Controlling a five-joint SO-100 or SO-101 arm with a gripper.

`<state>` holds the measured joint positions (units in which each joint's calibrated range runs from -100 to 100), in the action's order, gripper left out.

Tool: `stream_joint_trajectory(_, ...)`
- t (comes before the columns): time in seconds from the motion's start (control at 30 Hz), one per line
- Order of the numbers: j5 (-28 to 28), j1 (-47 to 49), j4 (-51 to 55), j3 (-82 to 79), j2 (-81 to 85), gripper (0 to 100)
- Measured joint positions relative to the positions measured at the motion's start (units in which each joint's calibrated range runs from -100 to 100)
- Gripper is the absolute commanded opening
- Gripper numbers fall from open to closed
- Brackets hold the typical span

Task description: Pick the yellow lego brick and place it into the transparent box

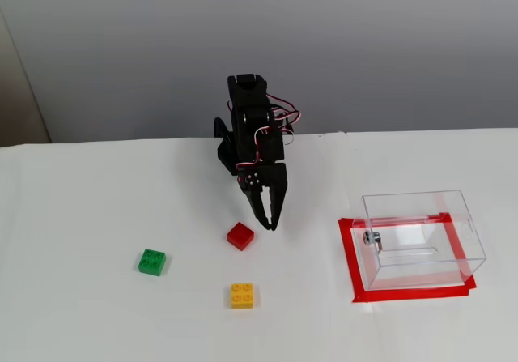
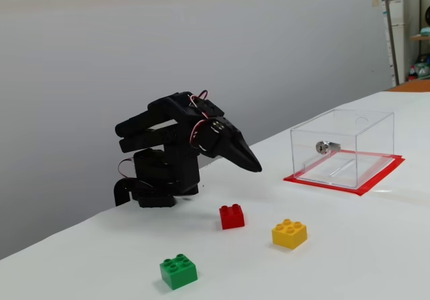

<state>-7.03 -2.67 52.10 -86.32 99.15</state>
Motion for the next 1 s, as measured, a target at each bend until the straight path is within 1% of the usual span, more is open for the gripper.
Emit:
stream_joint_trajectory(0.1,0.0,0.11,1.71,3.53,0.0,16)
stream_joint_trajectory(0.17,0.0,0.11,4.28,5.74,-0.08,19)
stream_joint_trajectory(0.37,0.0,-2.99,9.08,14.56,-6.51,19)
stream_joint_trajectory(0.57,-0.1,-8.65,9.08,26.83,-22.41,19)
stream_joint_trajectory(0.73,-0.1,-14.0,8.91,32.3,-35.94,19)
stream_joint_trajectory(0.93,-0.1,-17.84,2.4,36.01,-46.43,20)
stream_joint_trajectory(1.0,-0.1,-19.12,0.0,37.16,-49.39,25)
